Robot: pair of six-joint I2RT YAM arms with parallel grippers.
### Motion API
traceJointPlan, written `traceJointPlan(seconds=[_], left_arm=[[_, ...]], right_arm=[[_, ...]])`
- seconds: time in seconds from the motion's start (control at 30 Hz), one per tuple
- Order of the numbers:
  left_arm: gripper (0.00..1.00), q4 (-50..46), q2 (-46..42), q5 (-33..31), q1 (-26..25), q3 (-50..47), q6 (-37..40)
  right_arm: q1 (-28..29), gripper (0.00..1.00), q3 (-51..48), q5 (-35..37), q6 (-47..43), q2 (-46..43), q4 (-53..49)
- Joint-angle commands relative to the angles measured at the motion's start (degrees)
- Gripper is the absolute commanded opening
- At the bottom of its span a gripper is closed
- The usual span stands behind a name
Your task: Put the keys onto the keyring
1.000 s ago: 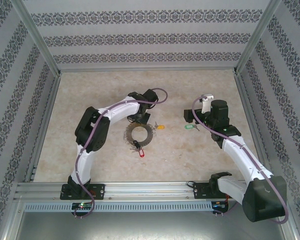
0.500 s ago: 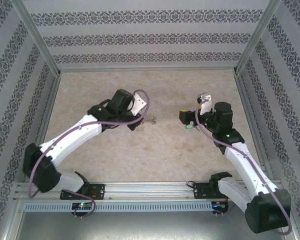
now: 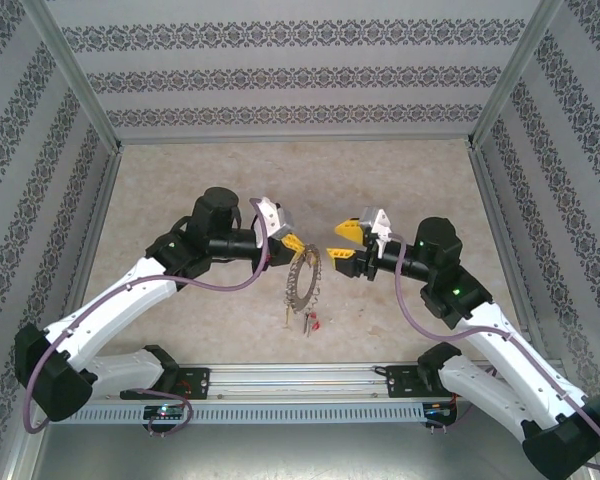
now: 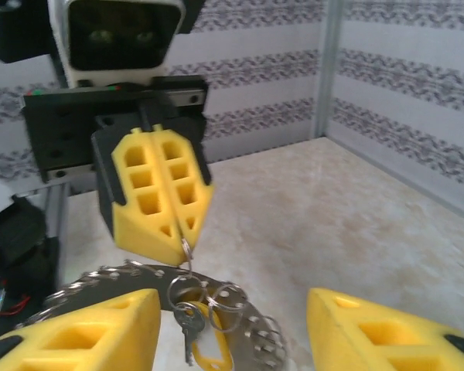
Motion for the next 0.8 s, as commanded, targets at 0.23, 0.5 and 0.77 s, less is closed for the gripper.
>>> traceJointPlan(seconds=[0.23,0.5,0.77], left_arm=[[0.0,-2.0,-5.0,10.6,-0.7,3.1,7.3],[0.0,-4.1,-5.1,10.6,-0.7,3.5,9.7],[0.0,-7.7,-4.1,10.0,-0.9,5.1,12.3]], right_arm=[[7.8,0.54,2.0,-0.3,-8.0,-0.8,-2.7],[12.0,0.46,3.2,1.7,-10.1,-0.2,-3.1],[14.1,0.28,4.5,4.1,-12.0,2.4,-3.2]])
